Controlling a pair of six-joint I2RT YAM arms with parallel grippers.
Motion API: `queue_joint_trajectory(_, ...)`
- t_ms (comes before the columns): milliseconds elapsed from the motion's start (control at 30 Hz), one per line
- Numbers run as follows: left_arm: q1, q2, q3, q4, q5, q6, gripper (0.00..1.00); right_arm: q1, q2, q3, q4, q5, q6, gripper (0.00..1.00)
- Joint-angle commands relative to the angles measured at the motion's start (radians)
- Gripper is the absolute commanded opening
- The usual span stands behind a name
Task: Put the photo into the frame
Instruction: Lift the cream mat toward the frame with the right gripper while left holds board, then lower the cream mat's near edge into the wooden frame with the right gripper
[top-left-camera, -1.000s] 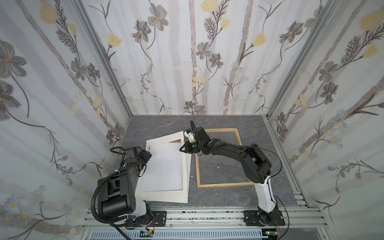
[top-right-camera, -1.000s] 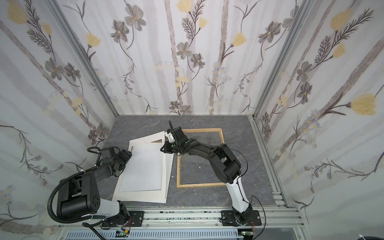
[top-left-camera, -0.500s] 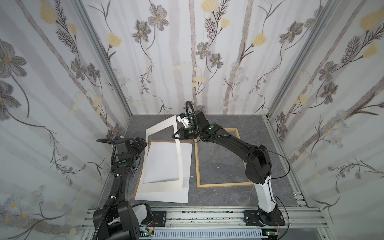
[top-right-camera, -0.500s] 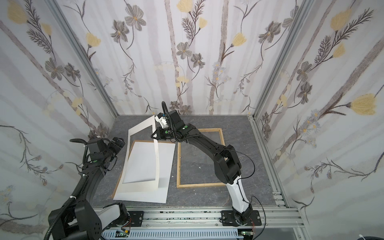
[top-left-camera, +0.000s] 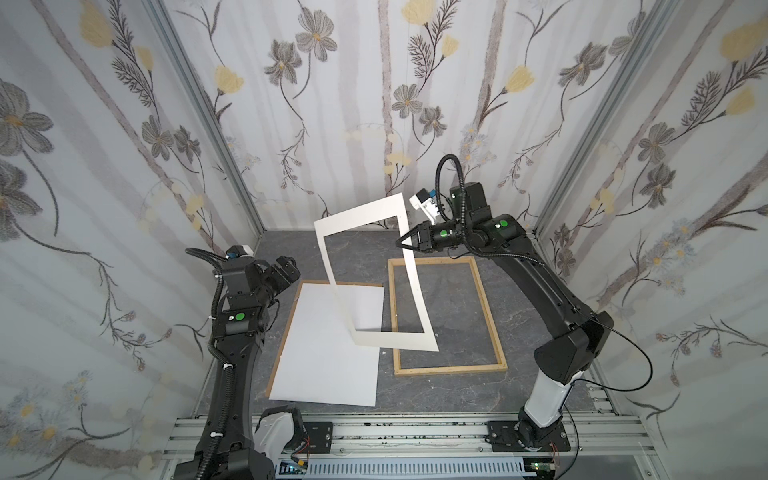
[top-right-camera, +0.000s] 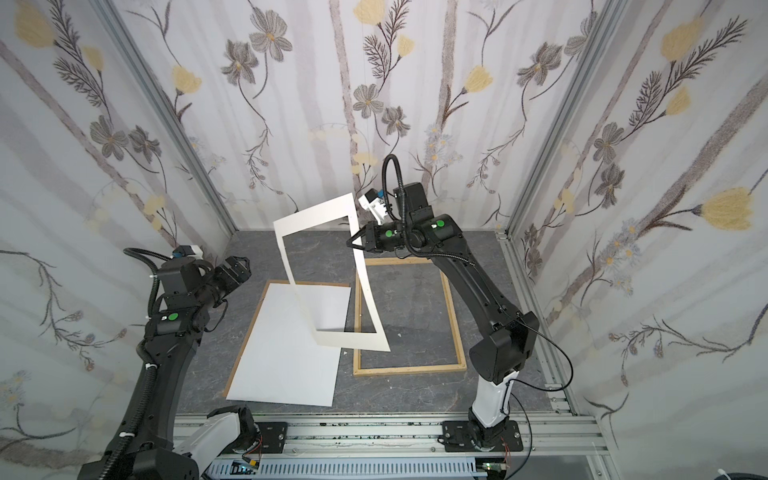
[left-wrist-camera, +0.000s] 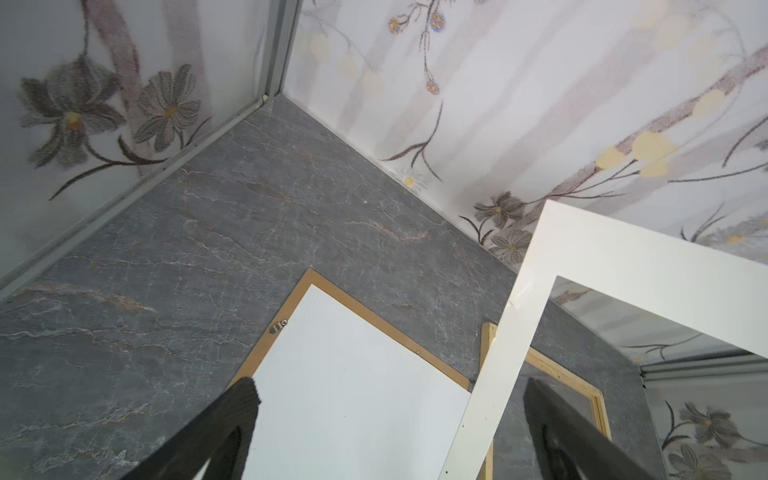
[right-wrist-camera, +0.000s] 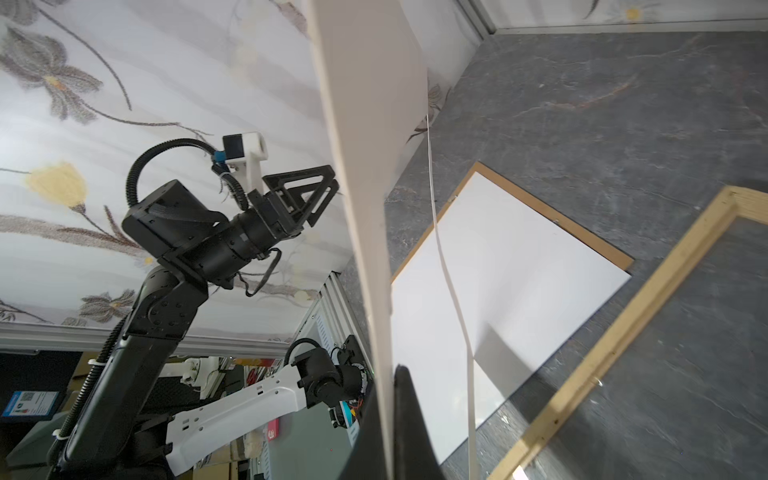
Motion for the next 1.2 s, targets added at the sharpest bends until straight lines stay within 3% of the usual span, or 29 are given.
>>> queue_joint_trajectory(0, -0.038, 0.001, 0.012, -0.024, -0.027, 0.021, 1.0, -0.056, -0.014, -0.021, -0.184, 0.051, -0.158, 0.0)
queue_joint_trajectory(200, -0.095, 0.011, -0.013, 0.002, -0.036, -0.002, 1.0, -0.145, -0.011, -0.086, -0.241, 0.309, -0.24, 0.0)
queue_joint_trajectory(400, -0.127, 0.012, -0.028, 0.009, -0.053, -0.016, 1.0, -0.15, 0.039, -0.087, -0.276, 0.523, -0.301, 0.0)
queue_joint_trajectory(1167, -0.168, 0.021, -0.096, 0.068, -0.038, -0.054, 1.0, -0.089, 0.165, -0.183, -0.2, 0.917, -0.531, 0.0)
